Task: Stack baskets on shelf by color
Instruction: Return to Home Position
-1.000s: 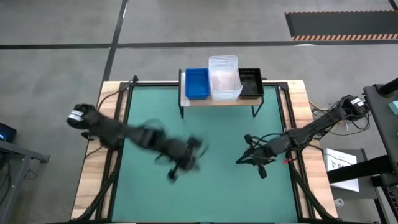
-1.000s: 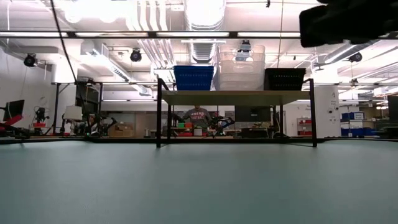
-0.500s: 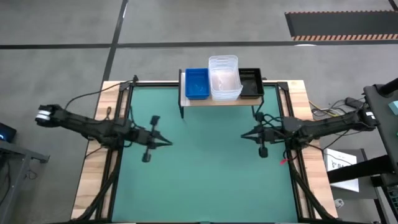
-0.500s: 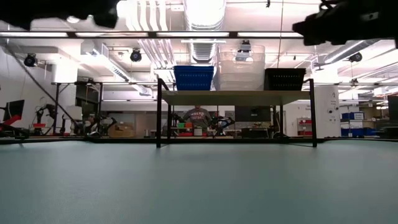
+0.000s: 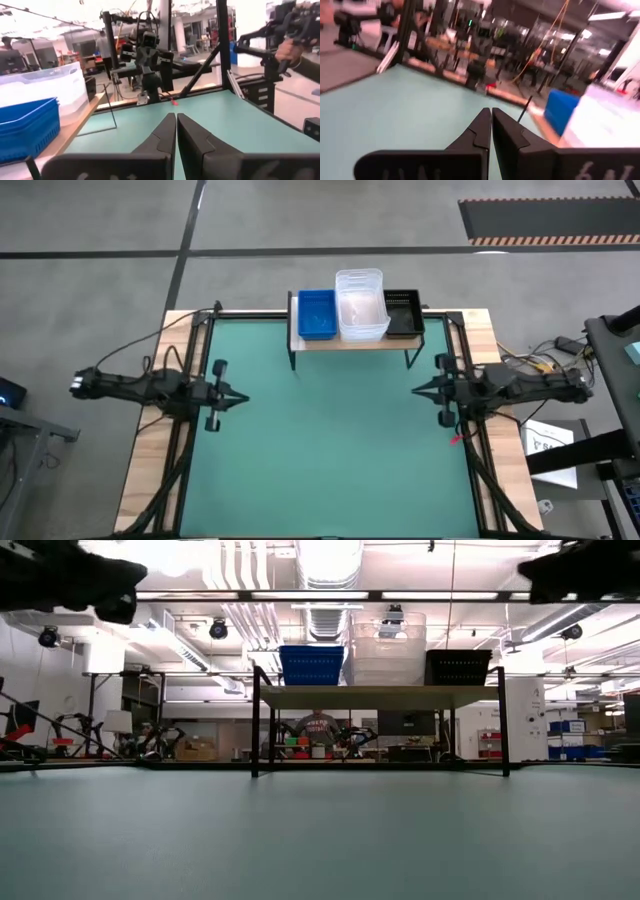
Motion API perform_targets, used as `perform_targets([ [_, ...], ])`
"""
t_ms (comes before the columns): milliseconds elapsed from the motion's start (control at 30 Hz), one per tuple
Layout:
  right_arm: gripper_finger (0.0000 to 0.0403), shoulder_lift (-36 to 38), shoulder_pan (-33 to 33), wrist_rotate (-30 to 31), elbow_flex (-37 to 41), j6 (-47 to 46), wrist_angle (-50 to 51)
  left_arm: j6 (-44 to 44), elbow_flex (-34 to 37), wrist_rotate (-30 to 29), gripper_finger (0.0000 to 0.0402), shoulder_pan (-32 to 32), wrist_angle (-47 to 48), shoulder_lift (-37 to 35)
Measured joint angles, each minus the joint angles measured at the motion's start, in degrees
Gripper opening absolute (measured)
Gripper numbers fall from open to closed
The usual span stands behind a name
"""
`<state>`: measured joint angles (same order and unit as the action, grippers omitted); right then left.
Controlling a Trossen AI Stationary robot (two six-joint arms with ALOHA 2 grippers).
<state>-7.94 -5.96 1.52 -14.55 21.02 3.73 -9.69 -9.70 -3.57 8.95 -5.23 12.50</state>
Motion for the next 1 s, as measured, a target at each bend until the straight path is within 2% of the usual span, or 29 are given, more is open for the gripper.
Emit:
perform_targets([
  [200,0.0009,7.5,0.0,-0.6,3.5,2.2,1.5,-1.1,7.3,0.0,0.0000,0.0,0.5,-9.9],
  [267,0.0009,7.9,0.0,-1.2,5.2,4.4,0.8,-1.0,9.2,0.1,0.0000,0.0,-1.2,-12.1],
  [367,0.0009,7.2,0.0,-3.5,6.5,7.3,-5.2,0.1,9.1,0.0,0.0000,0.0,-3.4,-10.1],
  [533,0.0008,6.8,0.0,-1.9,13.5,10.1,-16.7,-1.4,9.1,-1.4,0.0000,0.0,-9.6,-8.0],
  [667,0.0009,6.0,0.0,8.2,13.8,3.1,-11.6,-1.3,9.1,-1.4,0.0000,0.0,-9.3,-7.5],
  [733,0.0009,5.6,0.0,10.0,13.8,-1.0,-10.0,-1.3,9.1,-1.4,0.0000,0.0,-9.2,-7.0],
  [1000,0.0009,3.8,0.0,10.5,13.8,-3.1,-6.8,-1.2,9.2,-1.4,0.0000,0.0,-9.3,-5.3],
])
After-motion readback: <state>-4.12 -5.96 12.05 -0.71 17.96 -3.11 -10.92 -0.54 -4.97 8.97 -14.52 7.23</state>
